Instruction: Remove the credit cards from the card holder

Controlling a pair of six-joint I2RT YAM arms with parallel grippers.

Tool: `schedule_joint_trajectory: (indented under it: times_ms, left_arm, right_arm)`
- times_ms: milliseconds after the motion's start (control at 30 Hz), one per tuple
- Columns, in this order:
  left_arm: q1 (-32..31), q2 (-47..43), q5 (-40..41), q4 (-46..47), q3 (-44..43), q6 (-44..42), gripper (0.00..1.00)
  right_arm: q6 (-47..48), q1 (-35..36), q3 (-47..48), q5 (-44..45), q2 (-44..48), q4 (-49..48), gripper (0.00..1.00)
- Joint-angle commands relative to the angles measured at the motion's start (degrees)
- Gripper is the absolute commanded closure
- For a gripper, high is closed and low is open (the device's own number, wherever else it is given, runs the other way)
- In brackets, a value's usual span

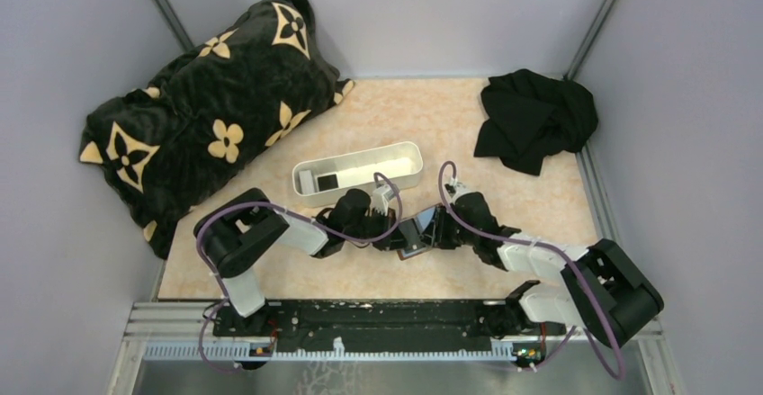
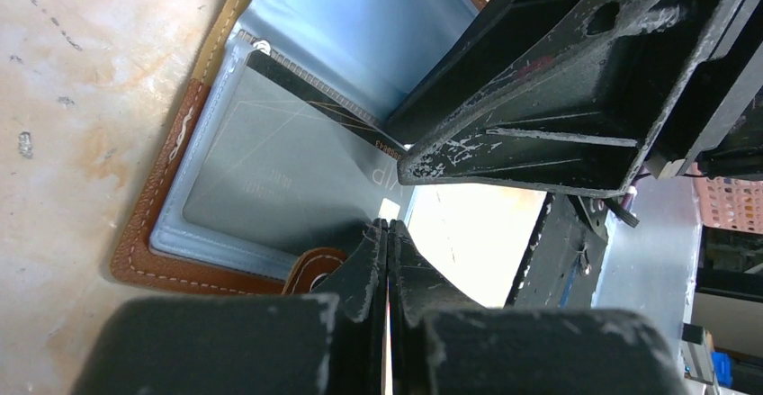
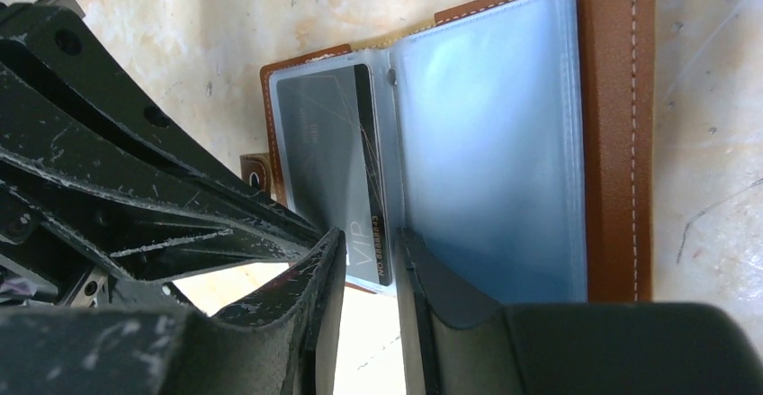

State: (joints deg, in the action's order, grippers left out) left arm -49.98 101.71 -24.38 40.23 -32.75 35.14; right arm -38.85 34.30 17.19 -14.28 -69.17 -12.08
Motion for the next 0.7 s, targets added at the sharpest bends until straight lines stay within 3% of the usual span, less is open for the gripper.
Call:
schedule_joint_trajectory:
  times_ms: [0,200,467,533,667]
  left_arm:
    - [0.49,2.27,0.48,-1.25,-0.2,-0.94,1.0]
    - [0.7,0.78,-0.26,-0.78,0.43,-1.23,1.0]
    - [0.65,-12.29,3.47,-10.6,0.2,-3.12,1.0]
    - [0.64,-15.13,4.24,-11.68,0.59,-2.77,1.0]
    - [0.6,-18.0,4.78,-12.99,0.56,-2.43,1.0]
  right_arm:
    - [-0.62,0.15,-1.22,-3.51,0.53,-4.46,0.73]
    - [-0.83,-0.34,-1.2,-1.96,2.66,-3.74,0.75]
    - [-2.0,-0.91,-0.66,5.11,7.2,0.37,0.77]
    - [-2.03,-1.1,0.02,8.77,10.3,3.16,0.82]
    - [-2.14,-4.78,1.66,11.69,14.95,7.76,1.0]
